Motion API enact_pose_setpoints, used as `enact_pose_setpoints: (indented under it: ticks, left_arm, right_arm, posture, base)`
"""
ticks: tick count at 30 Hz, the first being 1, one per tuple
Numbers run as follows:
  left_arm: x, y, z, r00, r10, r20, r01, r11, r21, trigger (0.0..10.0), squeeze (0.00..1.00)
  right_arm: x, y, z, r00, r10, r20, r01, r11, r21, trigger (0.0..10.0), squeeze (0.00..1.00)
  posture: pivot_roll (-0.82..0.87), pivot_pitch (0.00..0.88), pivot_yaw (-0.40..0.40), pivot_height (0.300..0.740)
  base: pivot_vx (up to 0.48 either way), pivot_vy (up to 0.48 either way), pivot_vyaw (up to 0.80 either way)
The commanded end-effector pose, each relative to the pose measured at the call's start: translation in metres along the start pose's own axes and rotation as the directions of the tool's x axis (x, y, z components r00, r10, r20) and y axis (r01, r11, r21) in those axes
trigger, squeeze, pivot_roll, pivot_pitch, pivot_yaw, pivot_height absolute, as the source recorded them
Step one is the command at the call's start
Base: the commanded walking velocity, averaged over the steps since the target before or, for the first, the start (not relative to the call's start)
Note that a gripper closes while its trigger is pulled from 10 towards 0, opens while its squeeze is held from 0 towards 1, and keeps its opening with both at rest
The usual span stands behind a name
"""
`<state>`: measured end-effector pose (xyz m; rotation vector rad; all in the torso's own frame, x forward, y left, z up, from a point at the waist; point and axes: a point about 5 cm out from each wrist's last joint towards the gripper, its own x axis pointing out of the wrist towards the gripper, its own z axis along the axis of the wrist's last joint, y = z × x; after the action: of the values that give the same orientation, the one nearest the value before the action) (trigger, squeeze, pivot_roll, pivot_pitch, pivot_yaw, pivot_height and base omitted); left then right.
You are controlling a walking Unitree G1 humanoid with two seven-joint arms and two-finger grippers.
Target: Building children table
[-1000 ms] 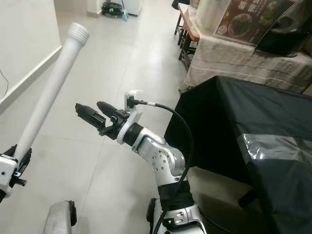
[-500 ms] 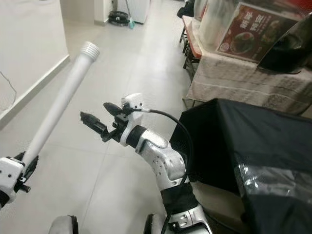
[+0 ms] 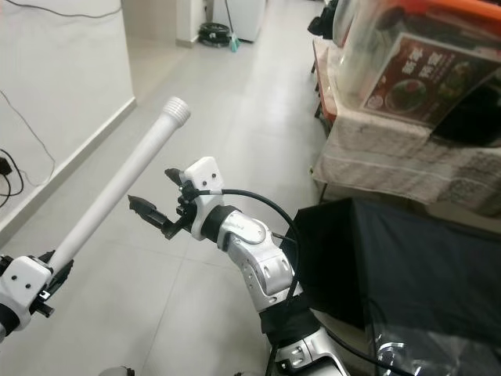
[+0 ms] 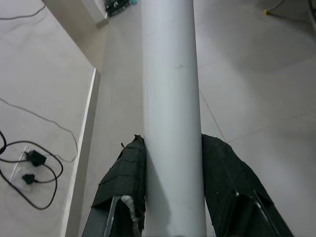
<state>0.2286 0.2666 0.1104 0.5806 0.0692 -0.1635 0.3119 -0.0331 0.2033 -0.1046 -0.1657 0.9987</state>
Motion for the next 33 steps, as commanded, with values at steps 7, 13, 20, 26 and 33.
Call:
enact_pose_setpoints:
  ticks: [7, 13, 20, 26, 33]
  left_arm:
    - [0.003, -0.005, 0.006, 0.994, -0.110, -0.010, 0.110, 0.994, 0.020, 10.0, 0.00]
    - [0.010, -0.009, 0.019, 0.980, -0.198, 0.023, 0.197, 0.980, 0.013, 10.0, 0.00]
    - [0.017, -0.022, 0.033, 0.941, -0.334, 0.046, 0.333, 0.942, 0.030, 10.0, 0.00]
    - [0.023, -0.017, 0.033, 0.922, -0.386, 0.028, 0.384, 0.922, 0.044, 10.0, 0.00]
    - [0.025, -0.013, 0.034, 0.902, -0.432, 0.007, 0.431, 0.900, 0.074, 10.0, 0.00]
  right_arm:
    - [-0.013, -0.003, -0.012, 0.987, 0.106, -0.123, -0.143, 0.925, -0.351, 10.0, 0.00]
    - [-0.014, -0.004, -0.018, 0.977, 0.122, -0.173, -0.189, 0.868, -0.460, 10.0, 0.00]
    - [-0.012, -0.008, -0.030, 0.963, 0.096, -0.252, -0.231, 0.775, -0.588, 10.0, 0.00]
    - [-0.013, -0.018, -0.031, 0.958, 0.056, -0.281, -0.245, 0.671, -0.699, 10.0, 0.00]
    - [-0.014, -0.026, -0.030, 0.954, 0.034, -0.297, -0.256, 0.607, -0.753, 10.0, 0.00]
  posture:
    - [0.08, 0.000, -0.128, 0.700]
    - [0.08, 0.000, -0.123, 0.720]
    - [0.07, 0.000, -0.112, 0.740]
    - [0.06, 0.000, -0.101, 0.740]
    - [0.06, 0.000, -0.096, 0.740]
  base:
    - [0.000, 0.000, 0.00]
    - [0.000, 0.000, 0.00]
    - [0.000, 0.000, 0.00]
    - [0.000, 0.000, 0.00]
    - [0.000, 0.000, 0.00]
